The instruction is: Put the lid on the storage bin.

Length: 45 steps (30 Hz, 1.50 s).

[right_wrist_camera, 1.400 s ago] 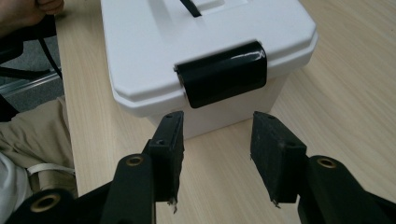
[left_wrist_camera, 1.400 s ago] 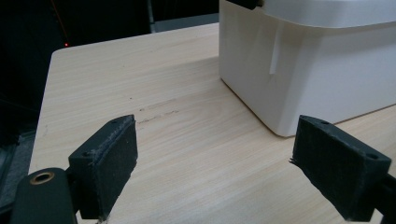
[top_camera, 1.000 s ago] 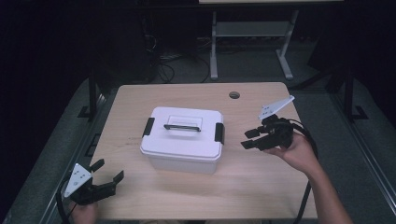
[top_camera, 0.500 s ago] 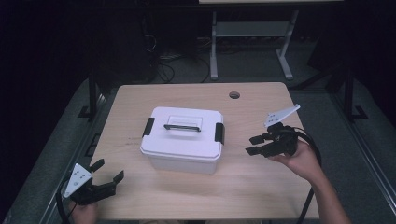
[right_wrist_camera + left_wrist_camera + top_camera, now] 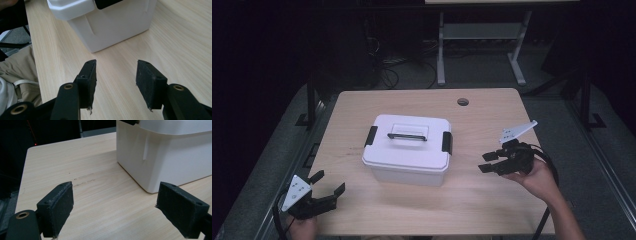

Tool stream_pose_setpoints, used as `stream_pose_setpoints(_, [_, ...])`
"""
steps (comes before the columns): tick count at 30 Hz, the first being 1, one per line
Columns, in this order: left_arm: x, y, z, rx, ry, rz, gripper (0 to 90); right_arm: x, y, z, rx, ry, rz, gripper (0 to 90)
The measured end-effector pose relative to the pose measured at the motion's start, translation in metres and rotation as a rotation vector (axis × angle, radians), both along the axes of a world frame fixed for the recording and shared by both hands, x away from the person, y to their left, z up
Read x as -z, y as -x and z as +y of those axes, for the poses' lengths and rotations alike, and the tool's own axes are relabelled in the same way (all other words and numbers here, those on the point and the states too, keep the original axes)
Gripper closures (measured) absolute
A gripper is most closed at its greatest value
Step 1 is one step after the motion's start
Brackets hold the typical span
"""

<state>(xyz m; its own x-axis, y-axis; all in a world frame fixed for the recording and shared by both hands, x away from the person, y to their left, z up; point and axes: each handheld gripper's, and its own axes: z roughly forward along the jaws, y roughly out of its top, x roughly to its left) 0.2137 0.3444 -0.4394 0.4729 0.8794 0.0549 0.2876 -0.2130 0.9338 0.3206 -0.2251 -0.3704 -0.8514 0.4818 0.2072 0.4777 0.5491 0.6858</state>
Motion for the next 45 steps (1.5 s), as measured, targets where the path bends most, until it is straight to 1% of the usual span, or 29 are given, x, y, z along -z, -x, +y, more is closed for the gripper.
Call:
stream_pose_setpoints(11, [0.000,0.000,-0.001,0.002,-0.003,0.002,13.0,0.016,0.008,-0.007,0.010,-0.005,0.024,49.5])
stream_pose_setpoints(19, [0.000,0.000,-0.002,0.004,-0.006,-0.001,13.0,0.024,0.014,-0.014,0.022,-0.021,0.029,49.4])
stream_pose_setpoints(32, [0.000,0.001,-0.002,0.005,-0.010,-0.001,13.0,0.038,0.025,-0.029,0.055,-0.024,0.050,48.4])
stream_pose_setpoints(45, [0.000,0.001,-0.002,0.003,-0.015,0.000,13.0,0.047,0.034,-0.040,0.082,-0.035,0.048,47.3])
